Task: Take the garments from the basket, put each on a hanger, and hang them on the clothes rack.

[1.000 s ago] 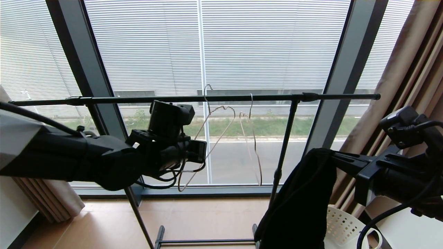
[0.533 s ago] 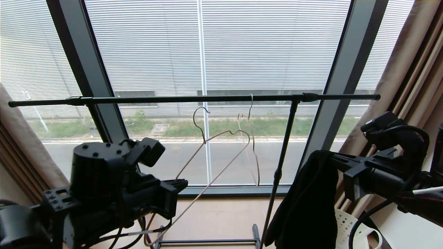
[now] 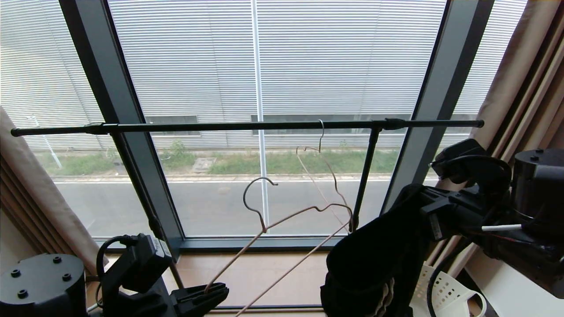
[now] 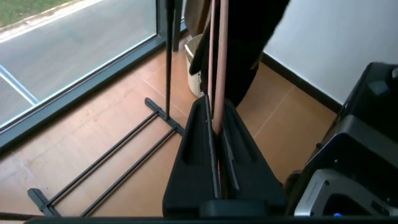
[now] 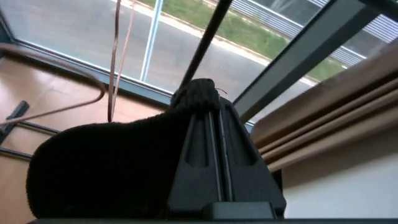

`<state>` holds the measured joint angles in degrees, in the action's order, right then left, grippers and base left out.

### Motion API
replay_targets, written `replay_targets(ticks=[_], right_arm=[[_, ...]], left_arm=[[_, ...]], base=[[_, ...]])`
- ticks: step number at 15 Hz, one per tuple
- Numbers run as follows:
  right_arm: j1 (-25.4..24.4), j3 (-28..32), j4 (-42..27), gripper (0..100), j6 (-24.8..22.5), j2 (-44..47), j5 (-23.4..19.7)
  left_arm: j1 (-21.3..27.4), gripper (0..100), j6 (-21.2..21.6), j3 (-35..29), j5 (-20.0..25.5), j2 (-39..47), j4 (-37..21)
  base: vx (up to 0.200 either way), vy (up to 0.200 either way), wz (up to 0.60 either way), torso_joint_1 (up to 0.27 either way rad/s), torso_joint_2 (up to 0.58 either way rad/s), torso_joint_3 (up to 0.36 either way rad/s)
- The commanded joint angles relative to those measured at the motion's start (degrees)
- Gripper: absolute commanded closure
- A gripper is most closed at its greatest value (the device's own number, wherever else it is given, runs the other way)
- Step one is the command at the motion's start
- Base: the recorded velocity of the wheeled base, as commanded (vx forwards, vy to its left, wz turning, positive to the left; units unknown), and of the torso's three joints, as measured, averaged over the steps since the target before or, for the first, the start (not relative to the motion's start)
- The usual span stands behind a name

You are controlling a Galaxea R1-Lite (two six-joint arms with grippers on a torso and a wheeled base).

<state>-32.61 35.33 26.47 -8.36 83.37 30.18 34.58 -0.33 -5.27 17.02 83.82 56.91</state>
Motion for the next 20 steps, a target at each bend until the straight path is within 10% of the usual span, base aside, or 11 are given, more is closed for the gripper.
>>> replay_targets(ticks=[1, 20], right_arm=[[-0.6, 1.6, 0.1, 100, 0.0, 2.6, 3.7], [-5.4, 1.8, 2.2, 100, 0.1, 6.1, 7.7]], left_arm=[[-0.1, 100, 1.1, 1.5, 0.4, 0.0, 0.2], [4.9, 100, 2.4, 0.5, 0.6, 1.8, 3.2]], base=[[0.0, 0.0, 0.0, 0.0, 0.0, 0.0], [0.0, 0.0, 0.0, 0.0, 0.0, 0.0]])
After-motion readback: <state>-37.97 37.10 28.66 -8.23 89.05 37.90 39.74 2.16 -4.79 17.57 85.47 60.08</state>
